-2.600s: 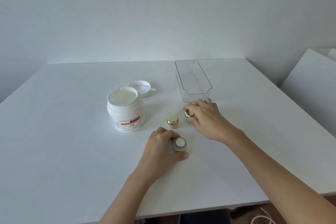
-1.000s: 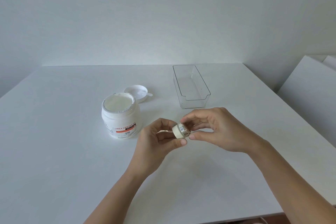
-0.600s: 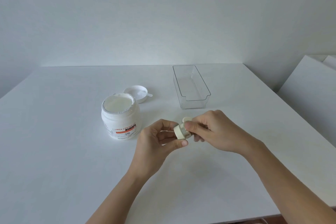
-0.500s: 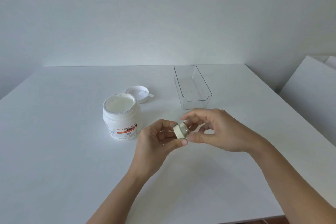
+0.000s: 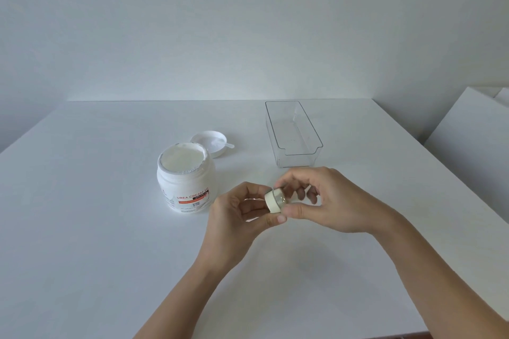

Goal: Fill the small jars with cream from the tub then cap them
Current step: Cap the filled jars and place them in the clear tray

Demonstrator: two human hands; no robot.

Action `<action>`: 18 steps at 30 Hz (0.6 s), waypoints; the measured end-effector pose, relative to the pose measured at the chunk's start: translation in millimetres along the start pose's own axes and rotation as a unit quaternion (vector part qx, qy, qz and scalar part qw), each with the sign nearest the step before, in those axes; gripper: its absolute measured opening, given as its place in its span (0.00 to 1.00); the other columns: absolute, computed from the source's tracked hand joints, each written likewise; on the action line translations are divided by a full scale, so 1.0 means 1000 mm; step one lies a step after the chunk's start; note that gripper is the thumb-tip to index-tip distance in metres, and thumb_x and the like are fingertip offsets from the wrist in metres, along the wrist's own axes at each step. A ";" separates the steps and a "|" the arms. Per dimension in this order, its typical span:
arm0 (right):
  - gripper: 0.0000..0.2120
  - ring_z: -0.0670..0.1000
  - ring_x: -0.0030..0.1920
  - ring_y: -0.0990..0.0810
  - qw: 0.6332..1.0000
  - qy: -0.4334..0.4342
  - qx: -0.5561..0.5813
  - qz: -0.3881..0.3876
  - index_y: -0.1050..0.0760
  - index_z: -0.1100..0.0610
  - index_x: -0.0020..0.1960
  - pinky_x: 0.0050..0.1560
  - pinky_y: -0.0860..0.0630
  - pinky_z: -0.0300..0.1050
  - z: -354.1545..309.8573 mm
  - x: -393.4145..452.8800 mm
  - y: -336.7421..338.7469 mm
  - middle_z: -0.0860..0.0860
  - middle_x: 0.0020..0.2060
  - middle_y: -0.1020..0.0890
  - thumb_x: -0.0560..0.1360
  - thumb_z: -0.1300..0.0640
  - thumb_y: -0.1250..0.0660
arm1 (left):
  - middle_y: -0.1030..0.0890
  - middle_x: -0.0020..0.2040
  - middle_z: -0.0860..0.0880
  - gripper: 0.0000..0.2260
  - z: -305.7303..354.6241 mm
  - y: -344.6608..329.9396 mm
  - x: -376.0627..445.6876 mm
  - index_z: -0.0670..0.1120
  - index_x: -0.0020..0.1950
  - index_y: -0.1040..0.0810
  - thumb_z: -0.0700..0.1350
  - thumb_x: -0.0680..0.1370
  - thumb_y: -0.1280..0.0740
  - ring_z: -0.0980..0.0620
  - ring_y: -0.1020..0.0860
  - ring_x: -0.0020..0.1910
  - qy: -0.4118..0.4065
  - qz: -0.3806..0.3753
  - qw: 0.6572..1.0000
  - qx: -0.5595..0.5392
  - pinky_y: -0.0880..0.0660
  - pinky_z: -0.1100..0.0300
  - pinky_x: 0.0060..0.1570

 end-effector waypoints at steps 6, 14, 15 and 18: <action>0.24 0.42 0.25 0.31 0.998 -0.036 -0.025 0.049 0.23 0.52 0.34 0.29 0.35 0.32 0.006 0.005 -0.003 0.51 0.30 0.20 0.75 0.34 0.42 | 0.12 0.45 0.49 0.17 -0.001 0.001 0.000 0.44 0.49 0.20 0.37 0.64 0.19 0.48 0.14 0.46 -0.003 0.001 1.000 0.017 0.19 0.54 0.51; 0.09 0.46 0.36 0.23 0.998 -0.018 0.044 0.028 0.20 0.48 0.41 0.38 0.27 0.45 0.003 0.005 -0.003 0.44 0.35 0.19 0.73 0.43 0.32 | 0.13 0.45 0.52 0.17 0.001 0.001 -0.001 0.46 0.49 0.19 0.41 0.63 0.19 0.52 0.14 0.45 -0.016 0.008 0.999 0.042 0.19 0.60 0.49; 0.12 0.46 0.34 0.24 0.998 -0.027 0.042 0.027 0.21 0.48 0.39 0.38 0.27 0.45 0.004 0.006 -0.005 0.45 0.32 0.20 0.74 0.42 0.33 | 0.13 0.45 0.51 0.17 0.001 0.001 -0.001 0.46 0.50 0.19 0.40 0.64 0.19 0.51 0.14 0.45 -0.017 0.006 0.999 0.047 0.19 0.60 0.50; 0.15 0.44 0.32 0.25 0.999 -0.033 0.023 0.029 0.22 0.49 0.38 0.34 0.30 0.38 0.005 0.005 -0.008 0.44 0.32 0.20 0.75 0.40 0.36 | 0.12 0.45 0.51 0.16 0.002 0.002 0.000 0.45 0.50 0.19 0.38 0.65 0.20 0.52 0.14 0.45 -0.021 0.008 0.999 0.048 0.19 0.61 0.50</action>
Point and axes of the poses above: each hand's wrist, its own x-axis towards the middle knuckle, its own y-axis out of the back of the hand, z = x × y, the point moved 4 cm from there along x, towards the middle knuckle
